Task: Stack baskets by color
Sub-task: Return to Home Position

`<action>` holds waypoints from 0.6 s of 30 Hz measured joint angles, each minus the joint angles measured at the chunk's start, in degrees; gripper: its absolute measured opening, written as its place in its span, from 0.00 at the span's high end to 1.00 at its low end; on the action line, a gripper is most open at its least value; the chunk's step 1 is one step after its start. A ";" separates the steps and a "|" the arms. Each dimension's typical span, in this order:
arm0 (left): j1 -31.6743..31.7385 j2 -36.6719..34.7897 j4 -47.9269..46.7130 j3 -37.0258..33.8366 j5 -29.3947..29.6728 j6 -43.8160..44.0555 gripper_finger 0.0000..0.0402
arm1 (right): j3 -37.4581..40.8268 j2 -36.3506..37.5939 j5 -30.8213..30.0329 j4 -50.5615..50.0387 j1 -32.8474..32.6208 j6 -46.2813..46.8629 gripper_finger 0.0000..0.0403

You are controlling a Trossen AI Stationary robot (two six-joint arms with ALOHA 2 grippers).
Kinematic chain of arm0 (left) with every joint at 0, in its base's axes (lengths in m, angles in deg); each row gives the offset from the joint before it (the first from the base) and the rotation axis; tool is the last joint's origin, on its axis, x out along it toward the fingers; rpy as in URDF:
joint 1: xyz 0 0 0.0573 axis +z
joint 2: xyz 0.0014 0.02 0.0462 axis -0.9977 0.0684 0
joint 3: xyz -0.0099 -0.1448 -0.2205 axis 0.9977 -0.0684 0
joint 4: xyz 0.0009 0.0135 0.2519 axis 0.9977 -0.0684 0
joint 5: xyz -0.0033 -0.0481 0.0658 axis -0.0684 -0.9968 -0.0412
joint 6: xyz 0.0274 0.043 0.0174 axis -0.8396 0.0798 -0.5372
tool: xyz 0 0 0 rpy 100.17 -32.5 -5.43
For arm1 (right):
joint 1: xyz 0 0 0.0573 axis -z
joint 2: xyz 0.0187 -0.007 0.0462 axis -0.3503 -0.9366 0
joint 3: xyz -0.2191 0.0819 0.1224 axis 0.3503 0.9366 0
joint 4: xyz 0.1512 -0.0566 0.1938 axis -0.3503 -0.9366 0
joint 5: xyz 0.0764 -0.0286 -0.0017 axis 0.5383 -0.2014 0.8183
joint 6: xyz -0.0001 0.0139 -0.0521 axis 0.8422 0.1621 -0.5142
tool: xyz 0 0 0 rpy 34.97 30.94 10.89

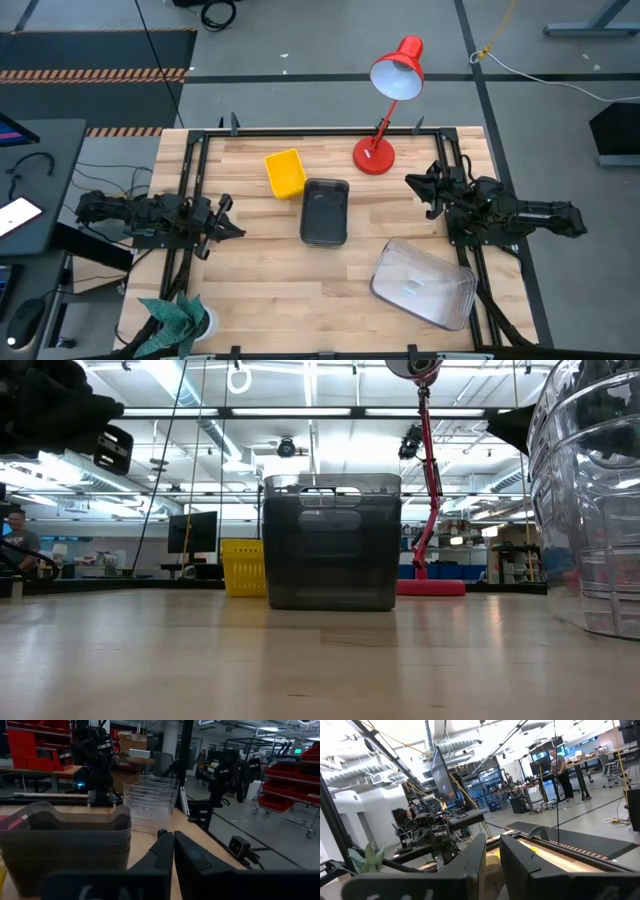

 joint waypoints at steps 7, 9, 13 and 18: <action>0.00 0.00 -0.02 0.00 0.00 0.02 0.92 | -0.01 -0.02 0.00 0.04 0.00 -0.01 0.85; 0.00 0.00 -0.02 0.00 0.00 0.00 0.92 | -0.02 -0.02 0.00 0.05 0.00 -0.01 0.85; 0.00 0.00 -0.02 -0.02 0.00 0.00 0.94 | -0.01 -0.02 0.00 0.03 0.00 -0.01 0.85; 0.00 0.00 -0.02 -0.02 0.00 -0.01 0.95 | -0.01 -0.02 0.00 0.03 0.00 -0.01 0.85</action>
